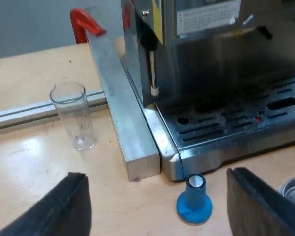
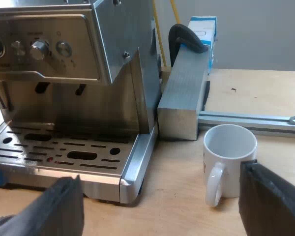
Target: Grind coffee beans and then tamp
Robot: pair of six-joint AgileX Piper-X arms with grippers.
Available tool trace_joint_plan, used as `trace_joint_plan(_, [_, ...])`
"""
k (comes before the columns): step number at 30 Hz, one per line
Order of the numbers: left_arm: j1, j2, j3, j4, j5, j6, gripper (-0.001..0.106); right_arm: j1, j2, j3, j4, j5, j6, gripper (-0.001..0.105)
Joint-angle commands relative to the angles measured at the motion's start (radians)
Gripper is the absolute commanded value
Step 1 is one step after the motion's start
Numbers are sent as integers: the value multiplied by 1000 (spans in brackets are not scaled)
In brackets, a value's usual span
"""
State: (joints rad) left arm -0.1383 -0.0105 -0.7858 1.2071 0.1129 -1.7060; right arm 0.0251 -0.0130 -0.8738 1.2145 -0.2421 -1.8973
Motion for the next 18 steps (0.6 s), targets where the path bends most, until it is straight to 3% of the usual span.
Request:
trace_joint_plan(1, [2, -143, 11, 26, -74, -2, 61, 1, -41, 5, -6, -10, -19, 67])
trace_joint_plan(5, [2, -143, 20, -9, -134, -24, 61, 1, -41, 37, -61, -10, -19, 67])
trace_joint_plan(10, [2, -141, 55, -86, -141, -24, 61, 1, -41, 103, -131, -10, -7, 67])
trace_joint_plan(18, [2, -141, 205, -193, -147, -13, 61, 1, -39, 205, -164, 6, -12, 67])
